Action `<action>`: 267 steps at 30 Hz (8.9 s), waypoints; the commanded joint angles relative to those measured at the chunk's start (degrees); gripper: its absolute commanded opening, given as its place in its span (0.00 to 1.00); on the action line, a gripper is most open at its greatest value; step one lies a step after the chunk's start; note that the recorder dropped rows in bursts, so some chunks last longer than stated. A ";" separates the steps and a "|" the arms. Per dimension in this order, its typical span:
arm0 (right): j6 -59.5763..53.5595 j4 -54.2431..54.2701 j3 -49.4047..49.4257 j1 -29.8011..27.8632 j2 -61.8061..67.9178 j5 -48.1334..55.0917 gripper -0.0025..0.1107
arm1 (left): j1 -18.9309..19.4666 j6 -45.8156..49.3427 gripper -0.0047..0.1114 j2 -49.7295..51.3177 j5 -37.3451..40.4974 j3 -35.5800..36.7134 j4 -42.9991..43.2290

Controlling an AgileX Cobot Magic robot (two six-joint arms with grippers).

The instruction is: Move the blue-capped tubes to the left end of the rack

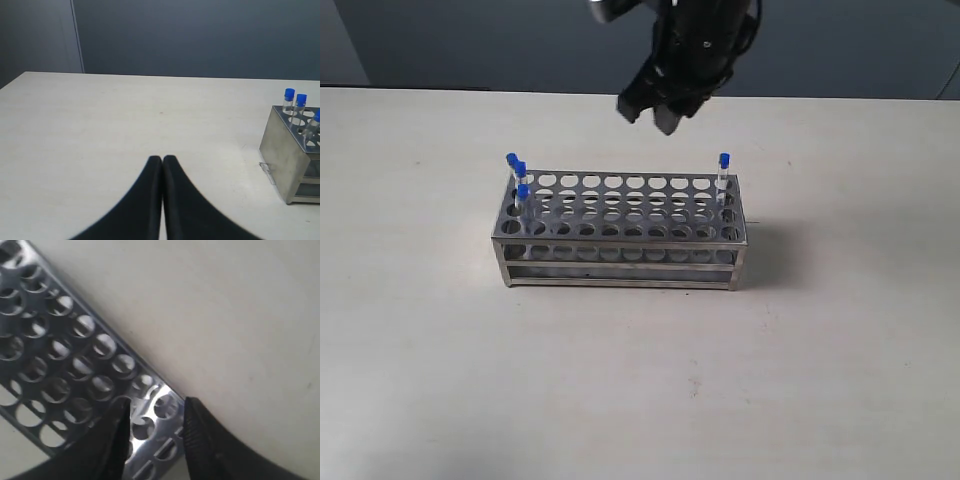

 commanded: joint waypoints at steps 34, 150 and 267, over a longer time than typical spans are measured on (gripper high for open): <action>0.87 1.37 0.08 -6.65 7.93 1.85 0.17 | -0.22 -0.10 0.05 -0.20 0.06 -0.08 0.05; -22.55 23.97 -0.04 12.36 4.51 -13.11 0.02 | -0.22 -0.10 0.05 -0.20 0.05 -0.08 0.05; -2.16 13.75 110.02 -40.09 -117.63 -59.78 0.02 | -0.22 -0.10 0.05 -0.20 0.03 -0.08 -0.18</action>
